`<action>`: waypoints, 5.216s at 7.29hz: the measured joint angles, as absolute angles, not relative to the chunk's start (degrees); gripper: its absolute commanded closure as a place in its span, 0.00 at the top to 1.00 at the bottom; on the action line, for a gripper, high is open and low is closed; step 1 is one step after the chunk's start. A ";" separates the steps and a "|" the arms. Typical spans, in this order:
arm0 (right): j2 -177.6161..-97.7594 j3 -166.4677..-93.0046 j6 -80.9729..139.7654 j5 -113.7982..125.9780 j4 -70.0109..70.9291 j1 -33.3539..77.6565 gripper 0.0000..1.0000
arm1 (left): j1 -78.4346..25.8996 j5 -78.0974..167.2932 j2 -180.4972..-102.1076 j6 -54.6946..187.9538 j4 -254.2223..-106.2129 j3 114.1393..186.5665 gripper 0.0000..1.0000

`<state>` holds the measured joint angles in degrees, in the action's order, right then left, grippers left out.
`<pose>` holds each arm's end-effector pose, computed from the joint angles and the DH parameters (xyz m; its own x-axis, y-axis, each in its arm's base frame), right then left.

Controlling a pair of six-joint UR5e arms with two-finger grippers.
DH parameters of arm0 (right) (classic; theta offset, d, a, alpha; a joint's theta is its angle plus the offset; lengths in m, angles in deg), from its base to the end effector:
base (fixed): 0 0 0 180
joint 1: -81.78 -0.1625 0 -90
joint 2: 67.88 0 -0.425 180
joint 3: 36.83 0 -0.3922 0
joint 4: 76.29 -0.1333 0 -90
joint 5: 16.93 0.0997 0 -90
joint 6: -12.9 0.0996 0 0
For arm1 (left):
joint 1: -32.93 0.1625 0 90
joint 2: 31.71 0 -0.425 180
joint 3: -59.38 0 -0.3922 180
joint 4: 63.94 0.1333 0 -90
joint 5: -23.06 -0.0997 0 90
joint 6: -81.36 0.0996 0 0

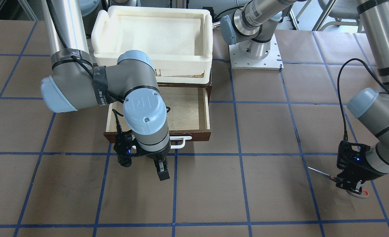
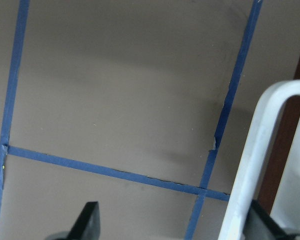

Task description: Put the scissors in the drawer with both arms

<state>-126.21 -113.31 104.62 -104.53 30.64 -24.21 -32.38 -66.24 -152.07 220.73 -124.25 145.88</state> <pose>0.3232 -0.6287 0.3004 -0.2464 0.9689 0.0225 0.9685 0.2454 0.0412 0.1573 -0.6642 0.2575 0.4180 0.9075 -0.0414 0.9084 -0.4171 0.0295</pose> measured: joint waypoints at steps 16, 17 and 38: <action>-135.55 -112.47 79.28 -106.78 22.95 -19.91 1.00 | -59.18 -64.99 -128.12 168.62 -155.07 145.61 0.00; -137.04 -112.68 70.91 -107.38 22.80 -18.39 1.00 | -63.34 -65.22 -128.23 162.96 -155.21 145.52 0.00; -151.28 -117.77 17.03 -107.62 15.90 -8.52 1.00 | -82.99 -63.32 -142.16 146.63 -140.51 146.82 0.00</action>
